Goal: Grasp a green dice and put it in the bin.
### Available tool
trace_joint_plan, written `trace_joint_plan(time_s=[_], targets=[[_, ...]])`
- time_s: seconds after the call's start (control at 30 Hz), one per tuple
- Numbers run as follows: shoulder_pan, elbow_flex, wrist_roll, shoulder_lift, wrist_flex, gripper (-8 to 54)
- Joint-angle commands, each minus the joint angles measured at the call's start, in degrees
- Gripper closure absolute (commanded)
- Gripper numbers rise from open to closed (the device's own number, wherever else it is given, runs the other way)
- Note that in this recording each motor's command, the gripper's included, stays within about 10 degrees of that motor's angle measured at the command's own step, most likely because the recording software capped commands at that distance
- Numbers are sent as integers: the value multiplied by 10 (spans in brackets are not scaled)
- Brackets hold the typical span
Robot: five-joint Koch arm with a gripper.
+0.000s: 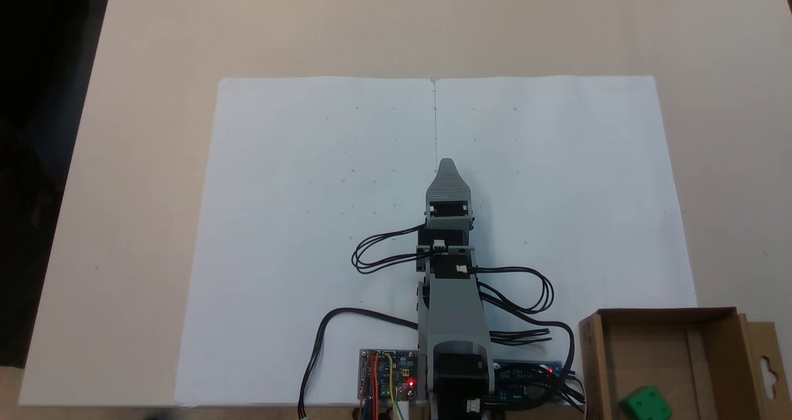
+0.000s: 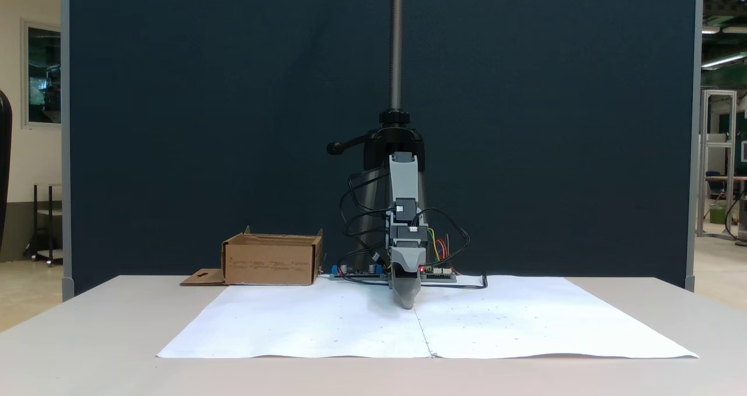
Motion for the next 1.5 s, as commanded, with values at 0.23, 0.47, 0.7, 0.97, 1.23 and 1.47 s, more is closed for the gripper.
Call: trace_joint_plan(time_s=[0.23,0.47,0.7,0.97,1.23,1.47], targets=[[8,35,18,58,100,10],[19,35,20,60,41,5],[19,35,20,61,-137,4],[18,35,21,62,-247,10],[18,35,21,62,-287,11],[18,35,21,62,-316,15]])
